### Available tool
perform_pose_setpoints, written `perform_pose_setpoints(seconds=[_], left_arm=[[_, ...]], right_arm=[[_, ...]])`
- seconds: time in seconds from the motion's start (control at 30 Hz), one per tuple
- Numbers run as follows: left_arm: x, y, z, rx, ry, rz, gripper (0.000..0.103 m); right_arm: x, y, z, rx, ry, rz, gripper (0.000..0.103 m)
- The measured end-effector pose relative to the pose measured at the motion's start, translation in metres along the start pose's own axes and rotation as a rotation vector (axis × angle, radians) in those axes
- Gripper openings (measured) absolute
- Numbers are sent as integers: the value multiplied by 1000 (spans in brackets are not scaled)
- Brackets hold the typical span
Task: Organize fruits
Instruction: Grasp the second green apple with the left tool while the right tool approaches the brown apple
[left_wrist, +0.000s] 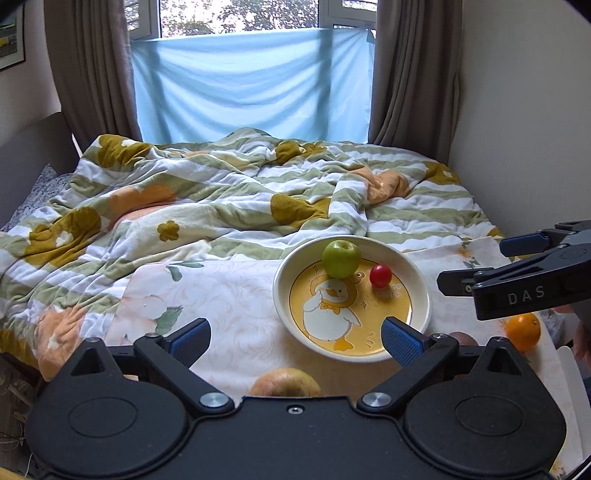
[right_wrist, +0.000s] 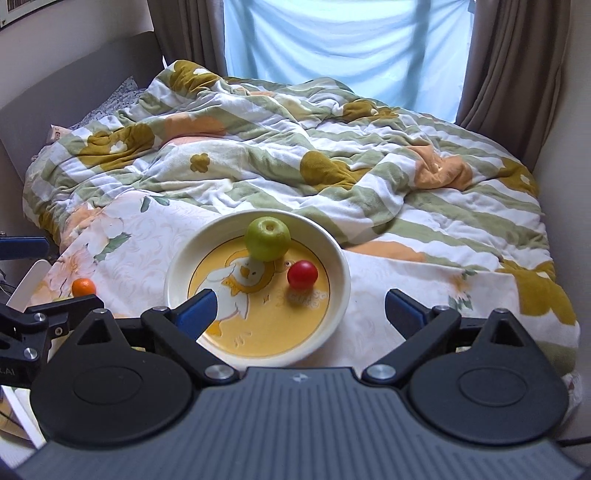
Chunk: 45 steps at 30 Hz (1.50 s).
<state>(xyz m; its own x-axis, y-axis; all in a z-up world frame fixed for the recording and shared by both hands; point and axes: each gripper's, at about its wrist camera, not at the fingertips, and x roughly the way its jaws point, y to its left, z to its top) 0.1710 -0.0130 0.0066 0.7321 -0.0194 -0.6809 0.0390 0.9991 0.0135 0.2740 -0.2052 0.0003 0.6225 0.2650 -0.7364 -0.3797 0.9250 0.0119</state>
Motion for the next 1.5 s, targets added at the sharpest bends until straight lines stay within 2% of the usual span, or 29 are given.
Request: perform_pose_setpoints(seconds=[0.33,0.63,0.97,1.5], left_arm=[[-58,2,-44,-72,-46,68,101],[-76,35,-79,-87,-27,118,101],[-47,86,-98,-15,18,92,101],[31,132,-99,87,83,30,100]], right_arm=[[-67,21,-33,-15,-52,16,103],[-93,54,-65,-18,-64,53,103],[-71,102,-87,54,-79,48,103],[11,159,-83,86,-82,8,103]])
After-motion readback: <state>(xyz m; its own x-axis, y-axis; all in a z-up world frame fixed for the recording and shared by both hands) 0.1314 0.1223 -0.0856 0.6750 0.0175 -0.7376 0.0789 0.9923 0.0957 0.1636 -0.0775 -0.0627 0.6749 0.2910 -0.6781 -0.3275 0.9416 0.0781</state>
